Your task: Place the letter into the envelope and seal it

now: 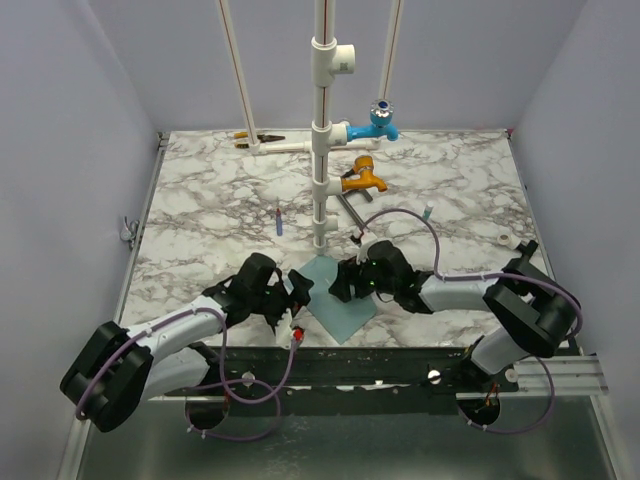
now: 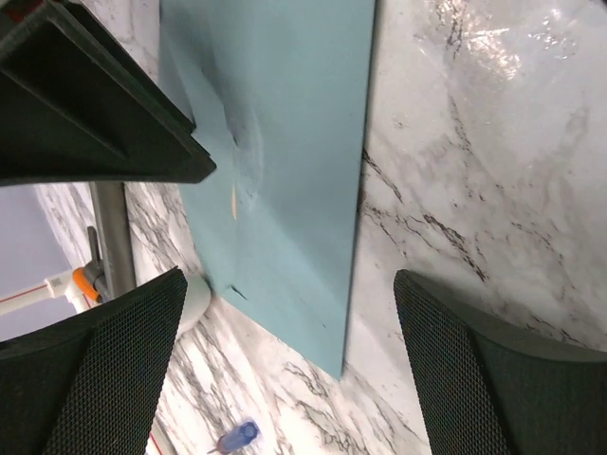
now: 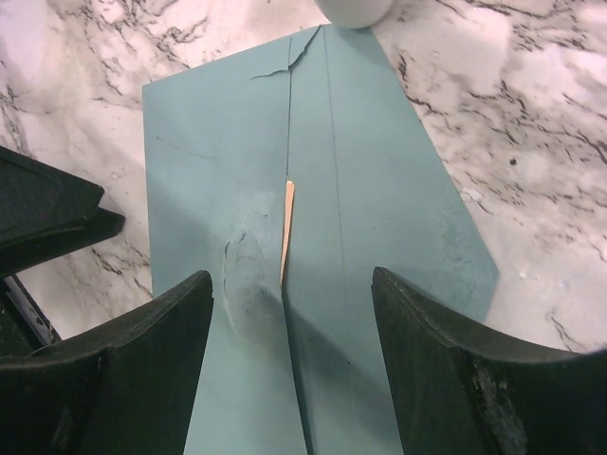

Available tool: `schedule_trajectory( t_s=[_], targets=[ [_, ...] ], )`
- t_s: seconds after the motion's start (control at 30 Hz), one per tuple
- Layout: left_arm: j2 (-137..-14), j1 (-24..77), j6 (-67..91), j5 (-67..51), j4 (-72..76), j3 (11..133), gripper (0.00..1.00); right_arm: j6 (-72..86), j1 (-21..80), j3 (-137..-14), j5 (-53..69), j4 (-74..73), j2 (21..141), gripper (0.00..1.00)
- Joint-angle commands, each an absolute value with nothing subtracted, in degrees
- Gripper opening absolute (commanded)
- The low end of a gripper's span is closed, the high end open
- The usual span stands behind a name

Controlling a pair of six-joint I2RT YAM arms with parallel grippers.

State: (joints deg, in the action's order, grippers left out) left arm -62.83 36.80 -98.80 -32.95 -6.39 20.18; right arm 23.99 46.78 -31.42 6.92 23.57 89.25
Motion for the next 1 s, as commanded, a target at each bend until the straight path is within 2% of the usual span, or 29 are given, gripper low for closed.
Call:
schedule_trajectory(
  t_s=[0.0,0.17,0.37,0.53,0.7,0.97],
  targets=[
    [-62.77,36.30,-95.85,-32.45,-15.65,21.00,0.91,23.37,46.93,-28.34,3.31,14.06,87.91,0.72],
    [-62.69,36.17,-90.62,-32.57,-7.94,20.72,0.89,20.55,46.93,-25.33,7.84,13.45,83.10,0.71],
    [-64.01,36.17,-91.58,-32.74,3.88,17.48,0.92,22.22,47.02,-30.34,8.68,4.03,81.77,0.67],
    [-65.77,36.21,-93.96,-34.80,8.34,16.97,0.92,27.39,47.02,-32.18,7.37,7.12,78.36,0.73],
    [-68.11,36.16,-94.51,-38.17,10.50,18.40,0.92,31.45,47.00,-32.41,5.27,17.22,82.61,0.74],
    [-70.59,34.66,-95.74,-38.84,10.28,20.11,0.93,30.18,47.02,-35.16,2.50,19.61,89.72,0.75]
  ],
)
